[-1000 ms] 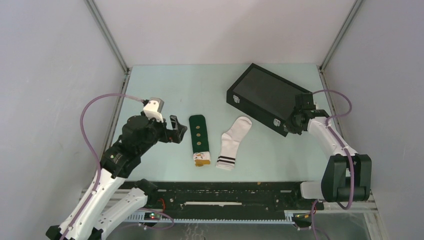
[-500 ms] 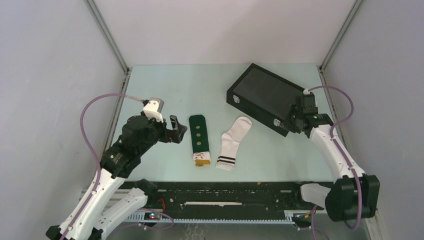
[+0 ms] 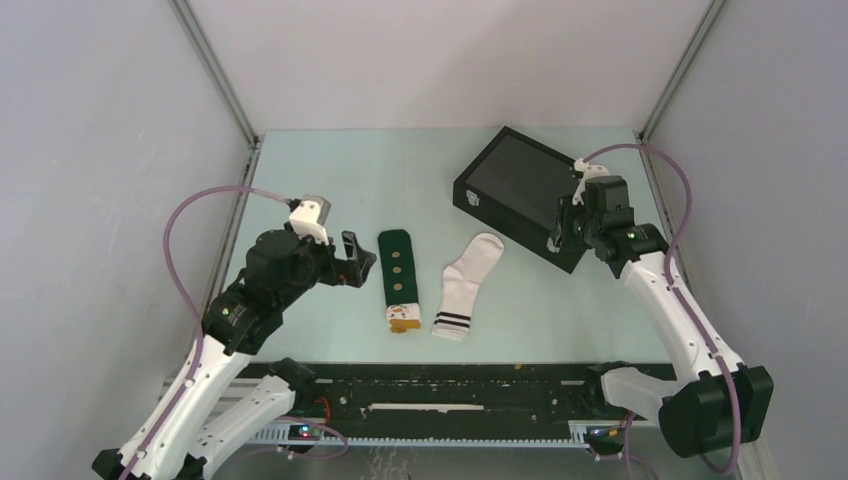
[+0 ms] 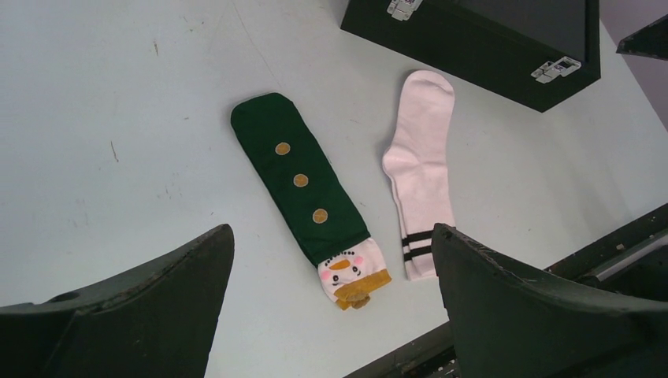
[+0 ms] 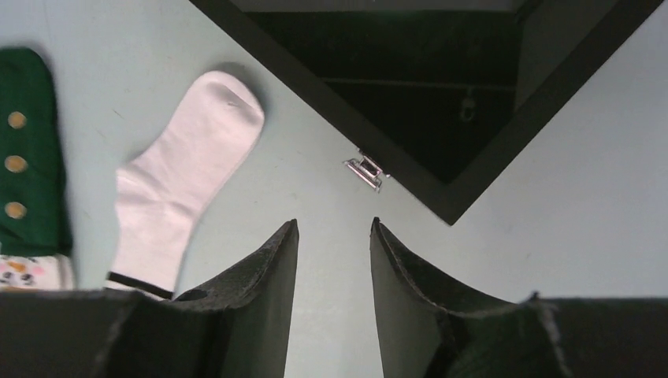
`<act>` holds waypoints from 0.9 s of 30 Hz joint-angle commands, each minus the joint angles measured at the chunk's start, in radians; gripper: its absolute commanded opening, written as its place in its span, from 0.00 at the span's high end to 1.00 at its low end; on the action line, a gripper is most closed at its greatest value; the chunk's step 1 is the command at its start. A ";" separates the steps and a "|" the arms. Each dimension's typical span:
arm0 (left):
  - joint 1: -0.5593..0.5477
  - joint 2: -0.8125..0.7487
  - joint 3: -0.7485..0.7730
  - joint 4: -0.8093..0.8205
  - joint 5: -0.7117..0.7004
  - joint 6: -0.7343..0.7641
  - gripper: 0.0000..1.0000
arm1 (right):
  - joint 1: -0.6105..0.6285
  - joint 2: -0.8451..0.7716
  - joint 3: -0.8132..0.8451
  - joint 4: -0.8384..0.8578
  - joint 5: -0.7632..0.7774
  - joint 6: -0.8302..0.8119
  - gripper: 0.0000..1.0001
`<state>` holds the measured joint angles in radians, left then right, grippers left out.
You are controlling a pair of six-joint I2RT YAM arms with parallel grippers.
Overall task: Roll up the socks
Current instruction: Open the storage box at the center of the board.
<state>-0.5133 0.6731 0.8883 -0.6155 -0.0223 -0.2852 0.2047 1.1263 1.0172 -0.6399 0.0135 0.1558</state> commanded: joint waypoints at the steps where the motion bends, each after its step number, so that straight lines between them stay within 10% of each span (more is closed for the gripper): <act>1: -0.004 -0.007 0.019 0.019 0.015 0.030 0.00 | 0.008 0.039 0.031 0.072 -0.060 -0.282 0.53; 27: -0.004 -0.028 0.012 0.017 0.093 0.037 0.00 | 0.055 0.344 0.156 -0.093 -0.022 -0.526 0.60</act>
<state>-0.5133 0.6415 0.8883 -0.6155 0.0460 -0.2615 0.2459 1.4612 1.1381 -0.7094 -0.0284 -0.3458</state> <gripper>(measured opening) 0.996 0.413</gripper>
